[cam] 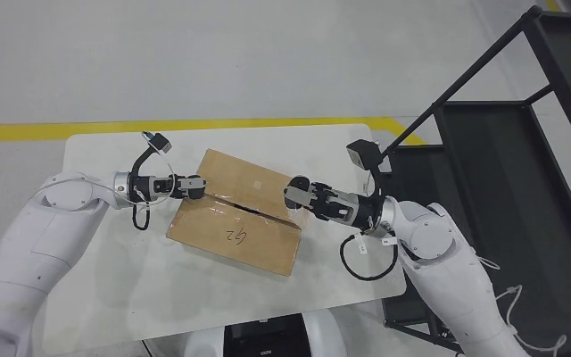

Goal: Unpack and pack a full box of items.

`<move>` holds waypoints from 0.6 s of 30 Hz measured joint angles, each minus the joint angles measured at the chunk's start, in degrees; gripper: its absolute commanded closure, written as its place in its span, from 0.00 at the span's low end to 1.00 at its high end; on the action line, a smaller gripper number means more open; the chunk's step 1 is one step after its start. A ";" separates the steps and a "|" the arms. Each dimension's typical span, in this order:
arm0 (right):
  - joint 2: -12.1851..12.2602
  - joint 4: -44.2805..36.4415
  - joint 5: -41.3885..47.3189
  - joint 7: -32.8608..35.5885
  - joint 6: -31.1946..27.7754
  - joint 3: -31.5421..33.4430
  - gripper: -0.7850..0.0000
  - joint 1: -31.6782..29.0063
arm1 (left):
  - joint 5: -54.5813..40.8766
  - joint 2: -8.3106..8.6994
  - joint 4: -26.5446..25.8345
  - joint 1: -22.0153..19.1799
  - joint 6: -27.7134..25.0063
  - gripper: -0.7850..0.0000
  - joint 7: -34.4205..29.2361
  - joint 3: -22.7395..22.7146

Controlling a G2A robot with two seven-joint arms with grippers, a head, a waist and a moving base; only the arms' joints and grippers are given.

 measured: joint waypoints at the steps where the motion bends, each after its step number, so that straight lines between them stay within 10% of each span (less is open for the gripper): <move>1: -0.17 0.32 -0.34 -0.41 0.08 -1.17 1.00 0.90 | 0.00 0.00 0.00 0.00 0.00 0.00 0.00 0.00; 18: -5.00 7.47 -2.53 -13.65 -0.98 -21.27 1.00 14.26 | 0.00 0.00 0.00 0.00 0.00 0.00 0.00 0.00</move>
